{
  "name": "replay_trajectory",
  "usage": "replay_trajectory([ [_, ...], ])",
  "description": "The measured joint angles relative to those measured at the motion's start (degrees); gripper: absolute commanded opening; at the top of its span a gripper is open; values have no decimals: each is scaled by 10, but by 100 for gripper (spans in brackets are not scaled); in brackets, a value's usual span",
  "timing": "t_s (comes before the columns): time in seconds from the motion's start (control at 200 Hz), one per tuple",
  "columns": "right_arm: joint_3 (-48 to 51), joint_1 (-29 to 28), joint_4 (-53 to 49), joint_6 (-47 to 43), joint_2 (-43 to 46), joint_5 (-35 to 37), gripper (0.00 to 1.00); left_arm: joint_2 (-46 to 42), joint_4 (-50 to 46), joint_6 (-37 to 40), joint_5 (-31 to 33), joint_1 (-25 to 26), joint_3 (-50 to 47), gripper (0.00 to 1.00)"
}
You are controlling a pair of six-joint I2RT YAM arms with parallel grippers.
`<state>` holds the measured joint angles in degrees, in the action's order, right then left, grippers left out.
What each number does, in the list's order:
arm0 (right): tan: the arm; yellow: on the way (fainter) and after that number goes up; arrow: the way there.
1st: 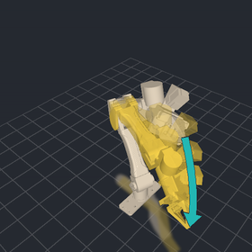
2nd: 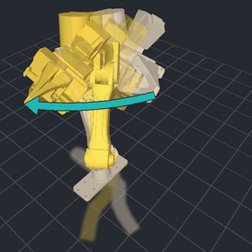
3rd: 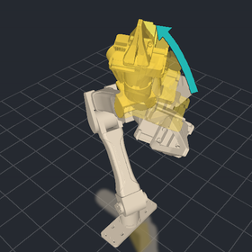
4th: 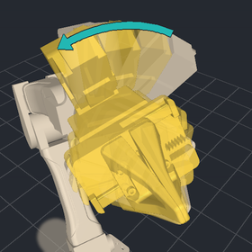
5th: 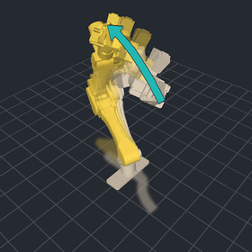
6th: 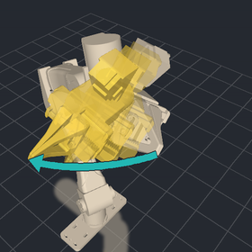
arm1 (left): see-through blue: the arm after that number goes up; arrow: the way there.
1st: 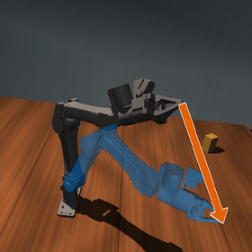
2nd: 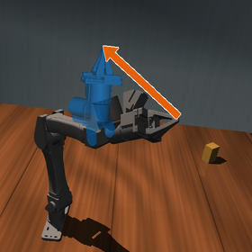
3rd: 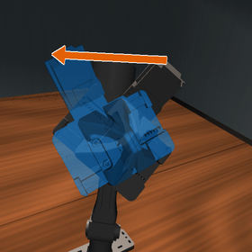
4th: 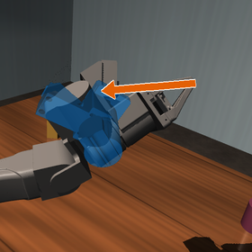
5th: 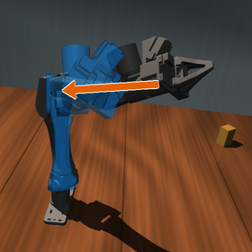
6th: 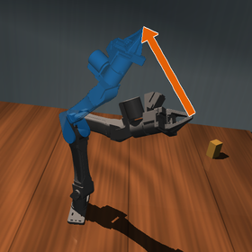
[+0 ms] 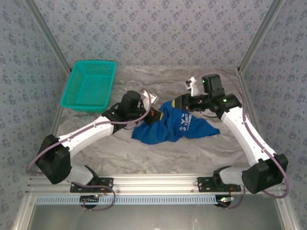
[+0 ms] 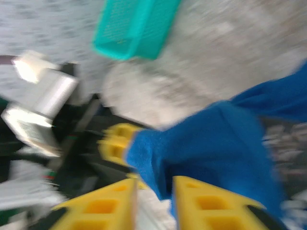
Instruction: Fold the inside-out t-shirt
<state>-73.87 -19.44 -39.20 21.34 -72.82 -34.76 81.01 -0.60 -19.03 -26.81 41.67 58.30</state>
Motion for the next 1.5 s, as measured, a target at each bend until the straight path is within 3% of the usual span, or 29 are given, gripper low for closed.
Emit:
replay_trajectory([
  [0.105, 16, -36, -17, -11, 41, 115, 47, 0, 22, -75, -15, -15, -1, 0],
  [0.305, 91, -199, -9, -13, 97, 253, 59, 0, 26, -163, -33, -15, 0, 0],
  [0.545, 157, -224, 45, 24, 54, 365, 63, -16, 26, -197, -46, -16, 0, 0],
  [0.625, 161, -224, 75, 31, 29, 377, 56, -19, 29, -201, -53, -16, 0, 0],
  [0.71, 167, -219, 117, 34, 17, 378, 27, -19, 30, -200, -56, -16, 0, 0],
  [0.809, 192, -179, 172, 29, 35, 330, 6, -22, 23, -193, -55, -20, -2, 0],
  [0.884, 237, -109, 228, 32, 80, 243, 3, -34, 16, -185, -51, -32, -14, 0],
  [1.004, 308, 10, 368, 95, 136, 32, 2, -47, 16, -181, -45, -60, -38, 0],
  [1.169, 312, 20, 469, 143, 115, -160, 1, -36, -3, -174, -18, -72, -42, 0],
  [1.264, 307, 10, 479, 147, 111, -223, 1, -24, -21, -167, 4, -71, -38, 9],
  [1.349, 294, 8, 478, 146, 106, -262, 1, -12, -42, -161, 32, -71, -25, 26],
  [1.409, 286, 7, 479, 144, 104, -277, 1, -1, -58, -152, 51, -72, -12, 38],
  [1.499, 272, 5, 474, 136, 95, -287, 0, 10, -78, -144, 68, -72, 7, 46],
])
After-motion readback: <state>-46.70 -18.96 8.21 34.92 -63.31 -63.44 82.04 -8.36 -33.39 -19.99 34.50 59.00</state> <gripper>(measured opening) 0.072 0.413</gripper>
